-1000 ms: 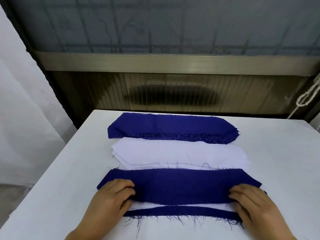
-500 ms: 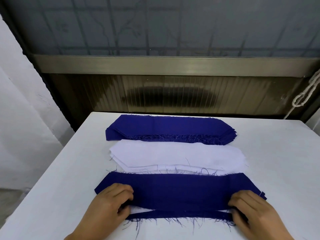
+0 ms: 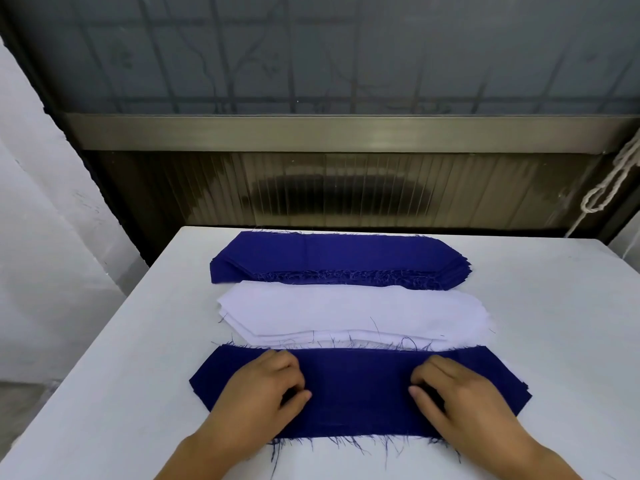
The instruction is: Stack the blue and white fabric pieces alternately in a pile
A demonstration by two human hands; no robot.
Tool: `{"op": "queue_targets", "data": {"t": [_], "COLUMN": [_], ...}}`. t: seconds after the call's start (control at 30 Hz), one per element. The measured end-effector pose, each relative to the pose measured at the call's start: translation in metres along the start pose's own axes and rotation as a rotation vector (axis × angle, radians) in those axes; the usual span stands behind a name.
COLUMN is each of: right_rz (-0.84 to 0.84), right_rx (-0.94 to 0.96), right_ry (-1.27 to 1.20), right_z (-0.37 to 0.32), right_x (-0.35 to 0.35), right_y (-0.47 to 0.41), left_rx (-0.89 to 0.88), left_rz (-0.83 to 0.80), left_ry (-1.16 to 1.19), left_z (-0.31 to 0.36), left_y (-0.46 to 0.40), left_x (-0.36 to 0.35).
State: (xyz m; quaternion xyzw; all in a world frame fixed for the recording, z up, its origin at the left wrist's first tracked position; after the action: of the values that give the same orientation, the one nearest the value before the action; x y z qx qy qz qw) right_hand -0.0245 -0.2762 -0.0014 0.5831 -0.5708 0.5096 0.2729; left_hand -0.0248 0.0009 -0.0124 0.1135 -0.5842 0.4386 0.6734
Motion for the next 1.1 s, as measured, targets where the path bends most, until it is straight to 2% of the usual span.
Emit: {"op": "queue_targets", "data": {"t": [0.1, 0.23, 0.4, 0.47, 0.6, 0.7, 0.83, 0.93, 1.1], "right_rz": [-0.127, -0.018, -0.009, 0.025, 0.115, 0.093, 0.006, -0.062, -0.046], "right_rx": [-0.12, -0.281, -0.44, -0.43, -0.279, -0.242, -0.241, -0.243, -0.206], "right_ry": [0.037, 0.067, 0.169, 0.148, 0.013, 0.045, 0.075, 0.153, 0.342], "right_z": [0.005, 0.039, 0.073, 0.07, 0.05, 0.045, 0.049, 0.056, 0.06], "right_x": [-0.012, 0.004, 0.018, 0.02, 0.017, 0.007, -0.005, -0.015, -0.02], "right_y": [-0.009, -0.002, -0.007, -0.024, -0.078, -0.125, -0.163, -0.168, -0.17], "left_rx": [0.01, 0.002, 0.049, 0.065, 0.063, 0.068, 0.162, 0.146, 0.057], "left_rz": [-0.037, -0.034, -0.066, -0.045, 0.097, 0.166, -0.04, -0.198, -0.181], "left_ry": [-0.012, -0.085, -0.208, -0.221, -0.306, -0.323, -0.282, -0.324, -0.452], "left_z": [-0.001, -0.021, -0.051, -0.058, -0.066, -0.074, -0.103, -0.119, -0.121], "left_y": [-0.008, 0.009, 0.017, 0.001, -0.053, -0.098, -0.134, -0.137, -0.133], "left_x": [-0.007, 0.009, 0.034, 0.036, 0.035, 0.031, 0.012, 0.0, -0.003]}}
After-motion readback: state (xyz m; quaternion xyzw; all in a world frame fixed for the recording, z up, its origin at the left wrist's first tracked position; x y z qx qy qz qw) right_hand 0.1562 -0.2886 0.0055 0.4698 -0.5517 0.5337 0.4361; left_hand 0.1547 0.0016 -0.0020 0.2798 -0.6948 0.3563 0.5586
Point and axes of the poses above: each hand's wrist, its own y-axis away from the middle knuckle, its own x-axis out of the back of the hand, z = x × y, the point moved 5 cm from there along -y, towards the middle knuckle, and after that the axes turned 14 degrees about -x, right-handed, at the moved point
